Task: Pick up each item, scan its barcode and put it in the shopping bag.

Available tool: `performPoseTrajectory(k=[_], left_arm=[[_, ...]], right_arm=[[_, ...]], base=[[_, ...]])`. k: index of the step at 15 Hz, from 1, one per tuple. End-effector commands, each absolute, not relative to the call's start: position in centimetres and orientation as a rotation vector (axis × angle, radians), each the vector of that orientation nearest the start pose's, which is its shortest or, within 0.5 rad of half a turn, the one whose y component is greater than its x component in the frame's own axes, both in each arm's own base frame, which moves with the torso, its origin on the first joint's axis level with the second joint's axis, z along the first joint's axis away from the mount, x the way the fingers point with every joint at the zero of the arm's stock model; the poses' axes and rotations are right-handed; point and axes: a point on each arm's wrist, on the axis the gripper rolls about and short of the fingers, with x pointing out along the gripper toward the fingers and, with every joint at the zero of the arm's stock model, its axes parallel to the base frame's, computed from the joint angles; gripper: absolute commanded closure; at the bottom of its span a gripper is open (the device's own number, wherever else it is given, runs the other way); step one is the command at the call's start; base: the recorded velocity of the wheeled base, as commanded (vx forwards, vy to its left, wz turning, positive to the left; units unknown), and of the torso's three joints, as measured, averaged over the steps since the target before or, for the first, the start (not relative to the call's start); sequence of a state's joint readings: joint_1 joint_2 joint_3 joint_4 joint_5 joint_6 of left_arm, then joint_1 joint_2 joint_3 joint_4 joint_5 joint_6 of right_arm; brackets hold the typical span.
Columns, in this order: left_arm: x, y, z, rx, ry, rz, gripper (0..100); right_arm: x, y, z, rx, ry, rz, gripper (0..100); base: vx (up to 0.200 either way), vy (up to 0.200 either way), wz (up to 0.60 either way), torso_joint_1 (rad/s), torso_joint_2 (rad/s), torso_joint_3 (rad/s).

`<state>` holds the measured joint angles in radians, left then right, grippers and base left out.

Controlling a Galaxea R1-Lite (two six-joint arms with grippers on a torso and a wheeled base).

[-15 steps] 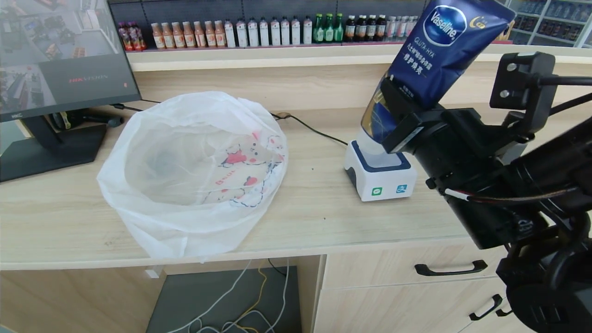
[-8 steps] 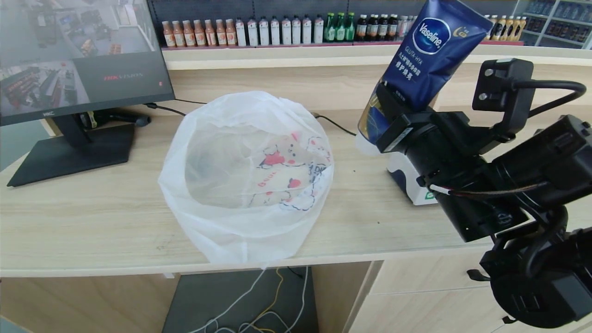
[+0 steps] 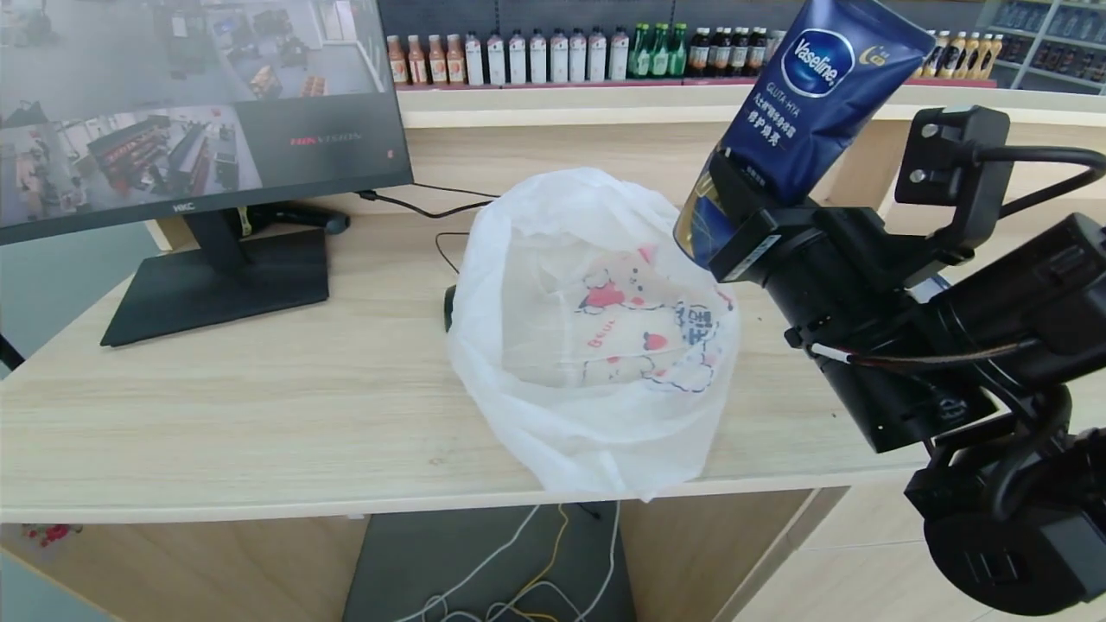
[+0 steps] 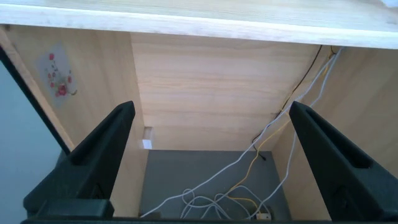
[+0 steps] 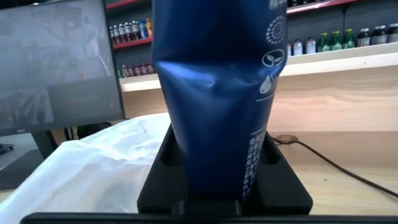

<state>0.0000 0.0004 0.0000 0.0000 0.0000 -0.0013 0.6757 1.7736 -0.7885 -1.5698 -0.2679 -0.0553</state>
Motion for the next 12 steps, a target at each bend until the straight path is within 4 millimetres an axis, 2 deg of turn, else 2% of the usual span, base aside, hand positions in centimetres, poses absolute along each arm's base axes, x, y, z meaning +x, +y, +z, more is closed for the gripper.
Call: performPoseTrajectory(k=[1, 4, 8, 12], left_arm=[[-2.3, 0.0, 7.5, 0.0, 0.0, 0.0, 0], [-2.3, 0.0, 7.5, 0.002, 0.0, 0.0, 0], [-2.3, 0.0, 7.5, 0.003, 0.0, 0.0, 0], [-2.3, 0.0, 7.5, 0.003, 0.0, -0.002, 0]], right_arm=[[23.9, 18.5, 25.1, 0.219, -0.55, 0.384, 100], [23.2, 18.8, 25.3, 0.227, -0.556, 0.411, 100], [23.5, 19.8, 25.3, 0.228, -0.563, 0.451, 100], [23.6, 23.2, 24.5, 0.238, -0.553, 0.524, 100]], base=[[0.0, 0.0, 0.0, 0.0, 0.0, 0.0], [0.0, 0.0, 0.0, 0.0, 0.0, 0.0], [0.0, 0.0, 0.0, 0.0, 0.0, 0.0], [0.0, 0.0, 0.0, 0.0, 0.0, 0.0]])
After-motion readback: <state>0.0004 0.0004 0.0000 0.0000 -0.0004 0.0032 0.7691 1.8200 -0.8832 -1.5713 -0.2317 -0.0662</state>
